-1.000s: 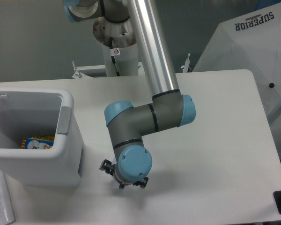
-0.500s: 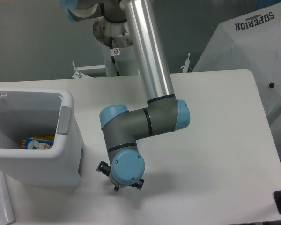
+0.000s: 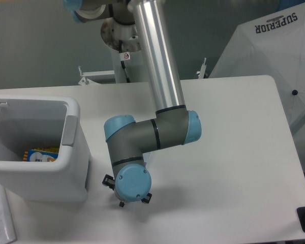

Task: Place the trash in the trash can
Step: 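Rotate the gripper and lower it around the bottle cap end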

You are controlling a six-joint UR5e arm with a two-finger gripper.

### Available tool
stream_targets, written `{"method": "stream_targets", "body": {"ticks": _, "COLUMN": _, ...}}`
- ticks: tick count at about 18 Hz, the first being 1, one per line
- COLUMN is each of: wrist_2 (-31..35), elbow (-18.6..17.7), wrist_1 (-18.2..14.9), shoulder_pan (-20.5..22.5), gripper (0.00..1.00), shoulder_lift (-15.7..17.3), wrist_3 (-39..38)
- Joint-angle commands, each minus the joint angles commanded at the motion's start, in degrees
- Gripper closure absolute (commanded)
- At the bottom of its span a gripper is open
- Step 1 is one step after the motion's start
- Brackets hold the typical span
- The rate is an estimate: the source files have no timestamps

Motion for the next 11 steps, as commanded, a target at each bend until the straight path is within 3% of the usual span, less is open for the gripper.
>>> {"method": "stream_targets", "body": {"ticks": 6, "wrist_2": 0.0, "elbow": 0.09, "wrist_1": 0.0, "shoulder_pan": 0.0, "gripper": 0.87, "shoulder_lift": 0.44, "wrist_3": -0.26}}
{"method": "stream_targets", "body": {"ticks": 11, "wrist_2": 0.0, "elbow": 0.53, "wrist_1": 0.17, "shoulder_pan": 0.0, "gripper": 0.96, "shoulder_lift": 1.67, "wrist_3": -0.18}}
